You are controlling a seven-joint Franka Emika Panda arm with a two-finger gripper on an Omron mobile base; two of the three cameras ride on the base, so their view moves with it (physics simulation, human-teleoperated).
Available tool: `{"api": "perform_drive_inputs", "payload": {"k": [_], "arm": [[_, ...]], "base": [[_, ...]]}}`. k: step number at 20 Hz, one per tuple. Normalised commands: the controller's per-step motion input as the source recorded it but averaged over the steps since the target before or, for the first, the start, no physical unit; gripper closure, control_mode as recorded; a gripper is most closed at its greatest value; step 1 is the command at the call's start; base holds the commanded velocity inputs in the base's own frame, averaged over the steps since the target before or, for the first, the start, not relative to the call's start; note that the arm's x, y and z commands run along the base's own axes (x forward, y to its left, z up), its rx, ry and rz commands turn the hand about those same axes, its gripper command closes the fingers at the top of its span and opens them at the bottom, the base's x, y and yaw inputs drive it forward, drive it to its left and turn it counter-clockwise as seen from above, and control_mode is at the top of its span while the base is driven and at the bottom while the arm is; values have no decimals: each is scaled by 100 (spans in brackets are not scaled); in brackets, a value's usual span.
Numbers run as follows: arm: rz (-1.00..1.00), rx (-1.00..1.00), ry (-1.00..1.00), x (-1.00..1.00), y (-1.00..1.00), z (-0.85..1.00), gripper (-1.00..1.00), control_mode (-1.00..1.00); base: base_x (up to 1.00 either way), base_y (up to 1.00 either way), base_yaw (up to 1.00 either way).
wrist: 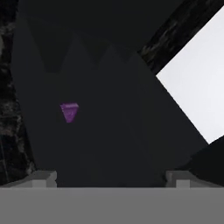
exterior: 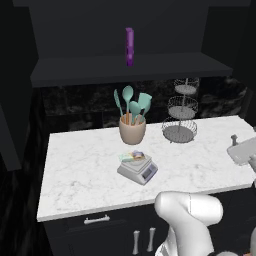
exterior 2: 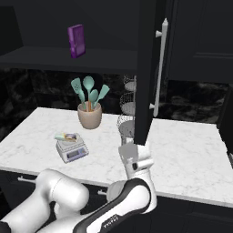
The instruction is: Pick the bar and place it on the digital scale for weighing, and close the cabinet.
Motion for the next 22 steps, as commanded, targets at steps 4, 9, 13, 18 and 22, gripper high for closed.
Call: {"api": "perform_drive_inputs", "payload": {"k": [4, 9, 13, 18, 22], "arm": [[-9, 4, 0, -40, -91, 0, -100, -100], [-9, 1, 0, -13, -63, 0, -100, -100], [-6, 1, 0, 0, -63, 0, -100, -100], [-2, 0, 3, 0, -67, 0, -100, -100], [0, 3, 3, 4, -65, 5, -100, -100]], "base": [[0, 0, 0], [0, 0, 0], [0, 0, 0], [0, 0, 0], [0, 0, 0]]}}
